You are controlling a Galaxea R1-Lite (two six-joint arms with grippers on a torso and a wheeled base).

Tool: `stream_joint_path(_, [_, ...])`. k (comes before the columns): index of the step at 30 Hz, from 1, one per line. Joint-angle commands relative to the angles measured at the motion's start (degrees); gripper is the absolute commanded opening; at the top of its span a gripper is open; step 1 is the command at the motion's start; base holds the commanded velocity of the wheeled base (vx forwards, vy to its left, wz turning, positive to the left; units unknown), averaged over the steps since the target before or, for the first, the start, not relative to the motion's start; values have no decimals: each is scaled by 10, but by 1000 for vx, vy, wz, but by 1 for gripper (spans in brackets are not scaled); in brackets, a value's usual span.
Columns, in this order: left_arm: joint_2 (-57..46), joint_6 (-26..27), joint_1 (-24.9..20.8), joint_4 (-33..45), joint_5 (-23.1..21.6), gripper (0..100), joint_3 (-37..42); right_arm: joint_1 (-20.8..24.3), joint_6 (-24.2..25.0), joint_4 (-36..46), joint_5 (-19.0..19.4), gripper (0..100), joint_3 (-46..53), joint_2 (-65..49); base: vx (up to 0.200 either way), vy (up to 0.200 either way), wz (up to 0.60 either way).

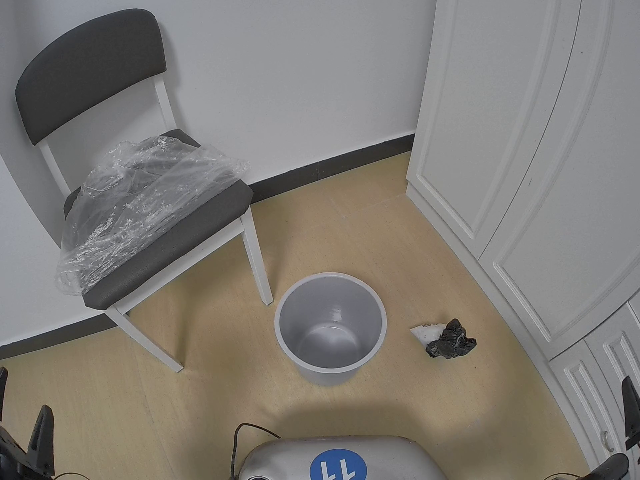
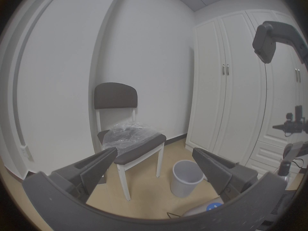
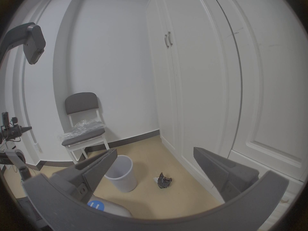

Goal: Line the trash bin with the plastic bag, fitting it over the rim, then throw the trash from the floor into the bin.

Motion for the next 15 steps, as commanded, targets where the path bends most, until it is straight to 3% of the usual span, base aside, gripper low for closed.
stream_joint_path(1, [148,42,-4,65,-20,100,-80,-2,3,-60,27,100,-80,215,0,0,0])
stream_joint_path(7, [285,66,5,64,41,100,-139,-2,8,-192,-2,100,-112,359,0,0,0])
stream_joint_path(8, [332,97,6,60,87,100,-150,6,9,-237,-31,100,-129,414,0,0,0])
stream_joint_path(10, [359,129,6,53,117,100,-153,14,13,-267,-56,100,-147,459,0,0,0])
stream_joint_path(12, [378,161,6,41,124,100,-153,27,15,-283,-91,100,-169,508,0,0,0])
stream_joint_path(13, [378,161,6,41,124,100,-153,27,15,-283,-91,100,-169,508,0,0,0])
stream_joint_path(14, [388,179,6,35,127,100,-153,52,16,-286,-126,100,-190,537,0,0,0])
stream_joint_path(15, [388,179,6,35,127,100,-153,52,16,-286,-126,100,-190,537,0,0,0])
